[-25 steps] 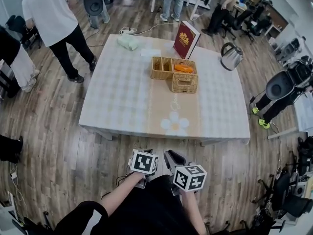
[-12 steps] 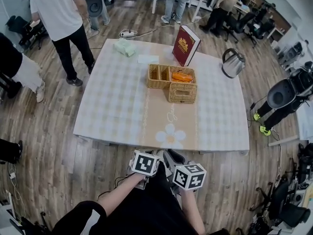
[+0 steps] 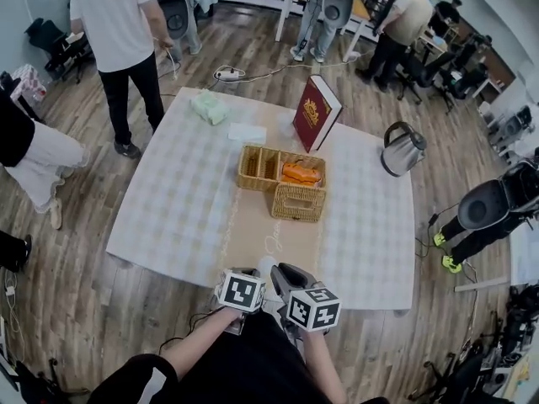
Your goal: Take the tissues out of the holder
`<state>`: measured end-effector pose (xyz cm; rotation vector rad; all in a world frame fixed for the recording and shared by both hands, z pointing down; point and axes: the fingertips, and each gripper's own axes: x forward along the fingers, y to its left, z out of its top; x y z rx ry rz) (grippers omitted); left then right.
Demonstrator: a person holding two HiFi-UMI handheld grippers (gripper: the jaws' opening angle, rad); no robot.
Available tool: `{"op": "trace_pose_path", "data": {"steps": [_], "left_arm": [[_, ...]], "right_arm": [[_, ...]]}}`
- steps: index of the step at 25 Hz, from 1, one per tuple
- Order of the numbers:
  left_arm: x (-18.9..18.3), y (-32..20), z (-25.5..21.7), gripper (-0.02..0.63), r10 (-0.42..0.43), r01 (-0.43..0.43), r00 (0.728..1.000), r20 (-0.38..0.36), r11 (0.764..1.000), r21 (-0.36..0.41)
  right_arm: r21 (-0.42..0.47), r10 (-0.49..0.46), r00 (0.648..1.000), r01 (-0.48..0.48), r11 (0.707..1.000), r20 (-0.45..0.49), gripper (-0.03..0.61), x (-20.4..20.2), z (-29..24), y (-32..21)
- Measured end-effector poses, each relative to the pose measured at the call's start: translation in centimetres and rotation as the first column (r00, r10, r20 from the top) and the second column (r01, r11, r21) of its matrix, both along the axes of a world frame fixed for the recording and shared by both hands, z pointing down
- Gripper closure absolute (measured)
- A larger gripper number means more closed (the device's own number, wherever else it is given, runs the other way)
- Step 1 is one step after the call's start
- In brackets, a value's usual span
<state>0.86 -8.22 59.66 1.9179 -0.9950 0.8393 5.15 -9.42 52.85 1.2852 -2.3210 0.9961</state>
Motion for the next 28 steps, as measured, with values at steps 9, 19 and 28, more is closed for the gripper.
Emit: {"op": "trace_pose_path", "data": {"steps": [9, 19, 28], "left_arm": [[5.7, -6.2, 0.2, 0.607, -0.071, 0.071, 0.997, 0.015, 0.997, 0.007], [6.5, -9.9, 0.3, 0.607, -0.116, 0.117, 0.993, 0.035, 0.993, -0.024], [6.9, -14.4, 1.2, 0.607, -0.120, 0.121, 0.993, 0.018, 0.992, -0.026]], "right_arm": [[-0.020, -0.046, 0.999, 0.046, 0.999, 0.006, 0.503, 6.8, 0.9, -6.0], [-0.062, -0.086, 0.996, 0.087, 0.994, 0.022, 0.482, 7.9, 1.9, -10.2], [-0.078, -0.102, 0.995, 0.100, 0.992, -0.012, 0.472, 8.1, 2.5, -14.8]]}}
